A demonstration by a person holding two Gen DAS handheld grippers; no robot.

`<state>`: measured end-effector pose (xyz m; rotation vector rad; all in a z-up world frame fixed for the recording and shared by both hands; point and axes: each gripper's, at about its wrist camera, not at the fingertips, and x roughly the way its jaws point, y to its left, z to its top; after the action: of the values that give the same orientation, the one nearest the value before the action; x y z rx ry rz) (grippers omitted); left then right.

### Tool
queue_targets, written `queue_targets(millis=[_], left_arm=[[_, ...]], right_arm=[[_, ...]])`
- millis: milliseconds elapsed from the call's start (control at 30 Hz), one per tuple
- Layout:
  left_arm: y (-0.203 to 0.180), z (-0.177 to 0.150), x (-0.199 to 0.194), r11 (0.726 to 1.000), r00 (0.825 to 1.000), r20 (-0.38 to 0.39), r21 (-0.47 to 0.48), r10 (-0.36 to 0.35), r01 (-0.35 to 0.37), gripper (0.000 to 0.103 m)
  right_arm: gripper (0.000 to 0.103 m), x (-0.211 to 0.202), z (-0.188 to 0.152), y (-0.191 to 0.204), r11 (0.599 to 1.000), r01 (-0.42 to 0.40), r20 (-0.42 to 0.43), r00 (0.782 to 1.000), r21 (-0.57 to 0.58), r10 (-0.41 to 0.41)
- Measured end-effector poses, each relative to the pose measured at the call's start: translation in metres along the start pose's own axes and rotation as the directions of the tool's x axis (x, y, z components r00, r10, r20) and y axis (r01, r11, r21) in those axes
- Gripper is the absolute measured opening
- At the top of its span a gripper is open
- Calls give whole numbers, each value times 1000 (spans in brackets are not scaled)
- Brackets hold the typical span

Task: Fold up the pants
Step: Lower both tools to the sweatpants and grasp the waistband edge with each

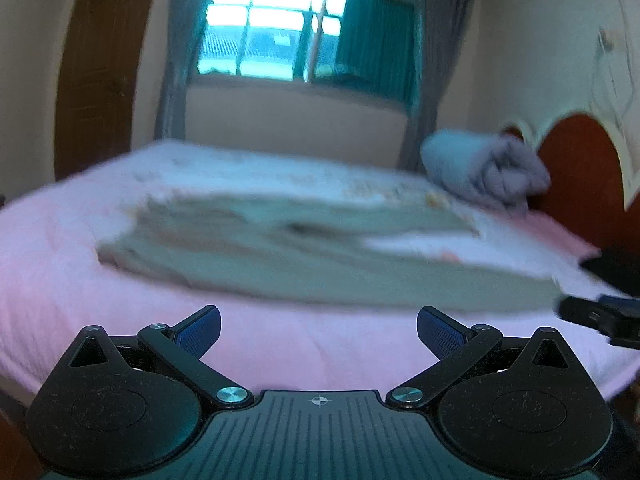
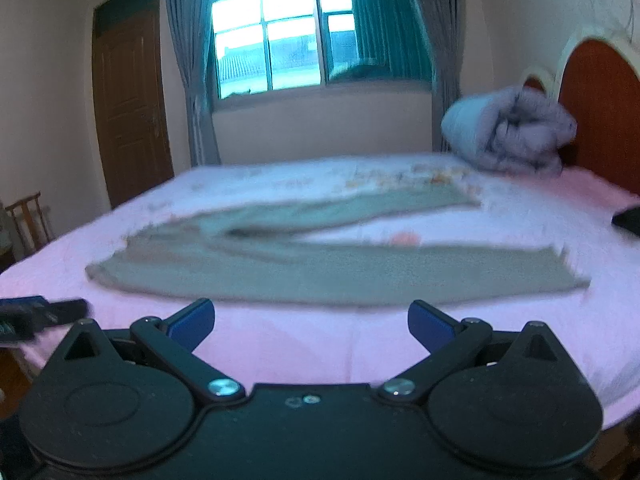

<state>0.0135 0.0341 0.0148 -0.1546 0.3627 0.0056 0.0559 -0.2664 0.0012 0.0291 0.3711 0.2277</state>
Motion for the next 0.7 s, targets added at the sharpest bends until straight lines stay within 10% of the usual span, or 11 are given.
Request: queue_targets(millis=[333,700], left_arm=[[138,106,106,986,988,-3,-61,156,-156,103],[249,139,317,984,976,-196,-131,95,-122,103]], right_arm=[[97,71,105,-81,996,91,77,993,-16,-90],[97,221,173,-102,995,97,5,995,6,-97]])
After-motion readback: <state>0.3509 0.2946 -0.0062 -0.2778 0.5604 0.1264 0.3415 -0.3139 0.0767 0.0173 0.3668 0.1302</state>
